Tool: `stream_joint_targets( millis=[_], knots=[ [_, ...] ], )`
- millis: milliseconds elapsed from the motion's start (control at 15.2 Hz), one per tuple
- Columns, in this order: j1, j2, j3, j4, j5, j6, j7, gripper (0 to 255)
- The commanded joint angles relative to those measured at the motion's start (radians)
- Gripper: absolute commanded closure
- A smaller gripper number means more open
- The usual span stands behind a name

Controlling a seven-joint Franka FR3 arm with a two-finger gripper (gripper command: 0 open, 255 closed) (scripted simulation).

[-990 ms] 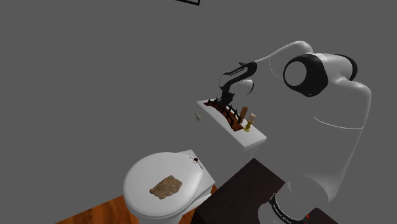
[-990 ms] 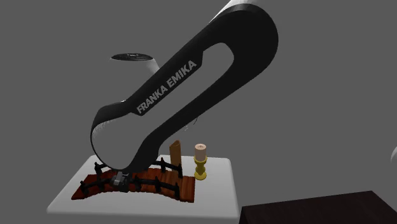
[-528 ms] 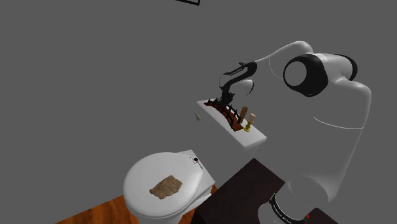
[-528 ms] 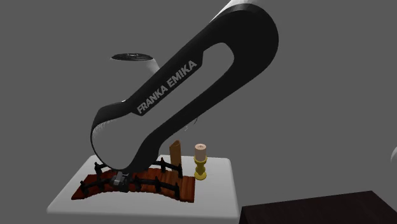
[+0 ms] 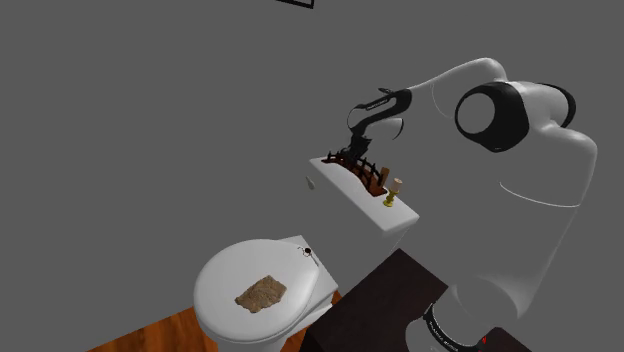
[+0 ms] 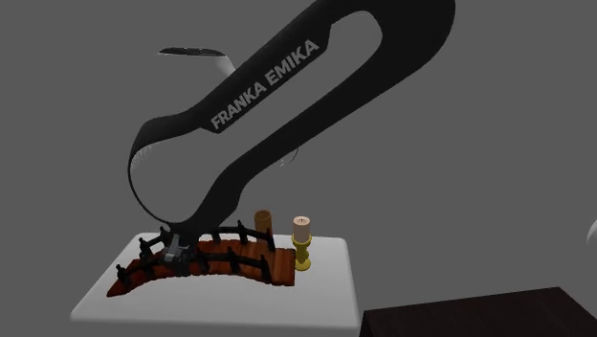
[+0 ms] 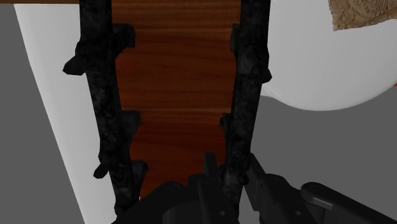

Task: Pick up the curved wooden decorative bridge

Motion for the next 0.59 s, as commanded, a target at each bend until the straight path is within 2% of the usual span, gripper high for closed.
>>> stream_joint_targets(
  millis=[0, 528],
  knots=[
    [0.003, -0.017, -0.005, 0.010, -0.013, -0.025, 0.009, 255],
    [0.009, -0.059, -0.014, 0.045, -0.046, -0.097, 0.034, 255]
  ],
)
